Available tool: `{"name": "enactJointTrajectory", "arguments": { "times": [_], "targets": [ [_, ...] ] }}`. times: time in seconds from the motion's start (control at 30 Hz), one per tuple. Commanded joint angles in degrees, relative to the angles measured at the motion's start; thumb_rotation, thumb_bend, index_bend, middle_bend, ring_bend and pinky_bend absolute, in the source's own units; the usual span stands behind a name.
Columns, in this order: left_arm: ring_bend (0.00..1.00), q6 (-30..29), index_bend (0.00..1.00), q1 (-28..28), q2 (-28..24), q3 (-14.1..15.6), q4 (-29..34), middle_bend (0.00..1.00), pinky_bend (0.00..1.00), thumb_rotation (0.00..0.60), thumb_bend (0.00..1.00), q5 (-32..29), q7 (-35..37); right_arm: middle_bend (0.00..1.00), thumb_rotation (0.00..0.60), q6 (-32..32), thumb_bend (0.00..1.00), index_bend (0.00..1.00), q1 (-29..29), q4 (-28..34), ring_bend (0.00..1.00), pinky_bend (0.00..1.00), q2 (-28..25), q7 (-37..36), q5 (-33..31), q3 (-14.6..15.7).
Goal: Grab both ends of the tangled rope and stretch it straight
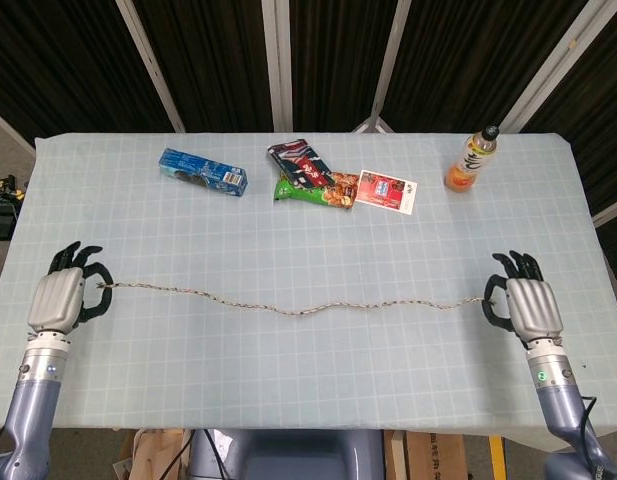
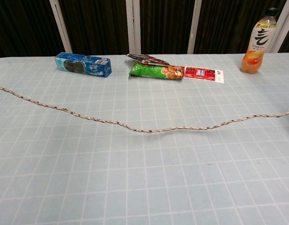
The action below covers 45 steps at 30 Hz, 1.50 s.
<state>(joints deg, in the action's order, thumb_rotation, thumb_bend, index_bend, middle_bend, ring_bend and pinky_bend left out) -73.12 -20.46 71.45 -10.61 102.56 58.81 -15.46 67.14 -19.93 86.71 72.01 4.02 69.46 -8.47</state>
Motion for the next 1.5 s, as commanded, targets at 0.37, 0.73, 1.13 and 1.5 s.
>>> {"name": "enactJointTrajectory", "arguments": {
  "times": [0.37, 0.73, 1.13, 1.5],
  "targets": [
    [0.00, -0.34, 0.61, 1.91, -0.31, 1.59, -0.78, 0.16, 0.00, 0.600, 0.60, 1.11, 2.65, 0.18, 0.600, -0.25, 0.48, 0.69, 0.43, -3.07, 0.05, 0.00, 0.62, -1.49, -1.36, -0.99],
    [0.00, -0.01, 0.61, 3.84, 0.82, 3.37, -3.97, 0.16, 0.00, 0.600, 0.60, 1.73, 5.03, 0.18, 0.600, -1.05, 0.48, 0.69, 0.79, -5.39, 0.05, 0.00, 1.98, -2.58, -2.02, -1.00],
    [0.00, 0.95, 0.61, 4.01, 2.18, 3.77, -6.30, 0.16, 0.00, 0.600, 0.60, 1.53, 4.35, 0.18, 0.600, -1.97, 0.48, 0.69, 0.87, -6.45, 0.05, 0.00, 2.56, -2.62, -2.46, -1.01],
    [0.00, 1.88, 0.57, 3.89, 2.89, 4.20, -7.53, 0.15, 0.00, 0.600, 0.58, 1.72, 3.13, 0.18, 0.600, -2.59, 0.48, 0.69, 0.88, -6.81, 0.05, 0.00, 2.82, -1.77, -2.29, -0.63]
  ]
}}
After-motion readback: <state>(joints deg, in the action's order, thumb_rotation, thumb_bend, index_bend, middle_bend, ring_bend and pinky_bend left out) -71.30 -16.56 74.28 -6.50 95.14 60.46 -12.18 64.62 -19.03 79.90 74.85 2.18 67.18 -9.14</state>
